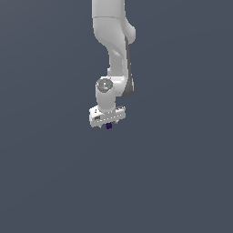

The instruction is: Pick up the object and move it to a goal position.

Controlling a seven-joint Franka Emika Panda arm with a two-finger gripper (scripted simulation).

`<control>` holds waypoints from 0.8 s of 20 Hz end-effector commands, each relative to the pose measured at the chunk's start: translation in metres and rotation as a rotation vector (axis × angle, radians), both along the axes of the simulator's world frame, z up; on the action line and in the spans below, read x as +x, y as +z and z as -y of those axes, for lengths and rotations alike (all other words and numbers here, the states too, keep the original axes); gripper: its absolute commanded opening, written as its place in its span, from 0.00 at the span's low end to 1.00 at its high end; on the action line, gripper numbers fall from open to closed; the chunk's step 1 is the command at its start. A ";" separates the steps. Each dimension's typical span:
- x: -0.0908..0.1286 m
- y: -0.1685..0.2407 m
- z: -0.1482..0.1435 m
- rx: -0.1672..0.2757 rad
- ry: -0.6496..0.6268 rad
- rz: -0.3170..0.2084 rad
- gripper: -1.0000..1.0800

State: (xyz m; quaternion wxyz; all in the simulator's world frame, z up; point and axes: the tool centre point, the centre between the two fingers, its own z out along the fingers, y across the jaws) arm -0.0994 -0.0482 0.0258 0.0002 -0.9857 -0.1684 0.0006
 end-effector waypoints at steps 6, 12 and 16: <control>0.001 -0.004 0.000 0.000 0.000 0.001 0.00; 0.001 -0.004 0.000 0.000 0.000 0.001 0.00; 0.000 -0.002 -0.001 0.000 0.000 0.001 0.00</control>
